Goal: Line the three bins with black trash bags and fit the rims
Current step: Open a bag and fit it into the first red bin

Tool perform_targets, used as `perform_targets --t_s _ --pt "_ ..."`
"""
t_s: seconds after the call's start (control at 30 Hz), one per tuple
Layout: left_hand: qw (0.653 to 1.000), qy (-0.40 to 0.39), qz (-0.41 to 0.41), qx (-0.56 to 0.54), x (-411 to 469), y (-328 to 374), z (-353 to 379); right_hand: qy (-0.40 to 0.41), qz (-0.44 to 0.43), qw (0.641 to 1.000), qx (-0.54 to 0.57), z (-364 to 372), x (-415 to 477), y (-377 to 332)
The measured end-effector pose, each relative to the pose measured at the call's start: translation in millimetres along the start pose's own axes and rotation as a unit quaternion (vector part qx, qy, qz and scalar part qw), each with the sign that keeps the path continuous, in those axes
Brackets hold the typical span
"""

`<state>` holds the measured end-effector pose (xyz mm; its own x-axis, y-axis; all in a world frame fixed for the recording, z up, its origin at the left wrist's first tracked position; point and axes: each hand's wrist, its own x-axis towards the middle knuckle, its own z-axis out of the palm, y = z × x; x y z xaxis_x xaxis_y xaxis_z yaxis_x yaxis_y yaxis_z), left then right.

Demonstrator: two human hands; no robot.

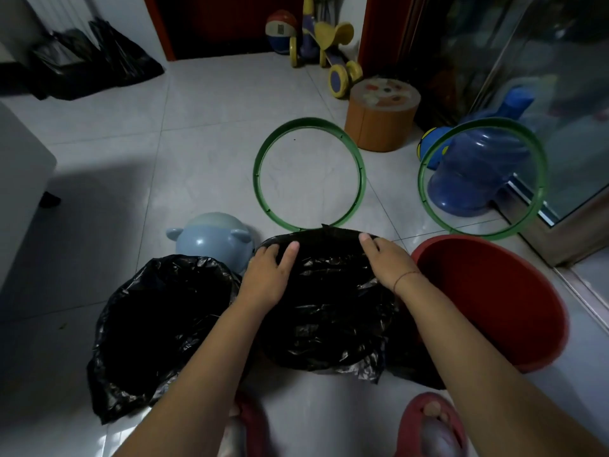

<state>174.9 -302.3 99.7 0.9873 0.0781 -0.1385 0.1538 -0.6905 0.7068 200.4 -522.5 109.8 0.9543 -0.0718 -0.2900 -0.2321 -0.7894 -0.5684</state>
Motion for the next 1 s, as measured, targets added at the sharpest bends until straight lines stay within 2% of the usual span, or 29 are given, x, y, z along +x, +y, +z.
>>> perform_targets --t_s 0.13,0.2,0.37,0.6,0.67,0.77,0.87,1.0 --pt "0.998 0.004 -0.042 -0.049 18 -1 -4 0.039 -0.012 0.998 0.037 2 12 -2" --pt "0.996 0.008 -0.074 -0.047 26 -4 -3 0.024 -0.001 0.999 0.044 8 16 -2" --pt "0.996 -0.014 -0.085 -0.035 34 -11 2 0.01 0.042 0.998 0.039 24 19 11" --pt "0.972 -0.061 -0.176 -0.143 59 -11 -2 -0.017 0.101 0.991 0.083 21 34 13" --pt "0.949 -0.077 -0.214 -0.217 63 -17 1 -0.015 0.13 0.987 0.098 23 39 13" --pt "0.897 -0.094 -0.27 -0.337 57 -28 6 -0.013 0.16 0.981 0.105 27 45 14" --pt "0.884 -0.06 -0.298 -0.356 52 -37 10 -0.028 0.174 0.981 0.075 30 51 13" --pt "0.851 -0.075 -0.332 -0.4 52 -37 10 -0.052 0.208 0.976 0.038 31 58 8"
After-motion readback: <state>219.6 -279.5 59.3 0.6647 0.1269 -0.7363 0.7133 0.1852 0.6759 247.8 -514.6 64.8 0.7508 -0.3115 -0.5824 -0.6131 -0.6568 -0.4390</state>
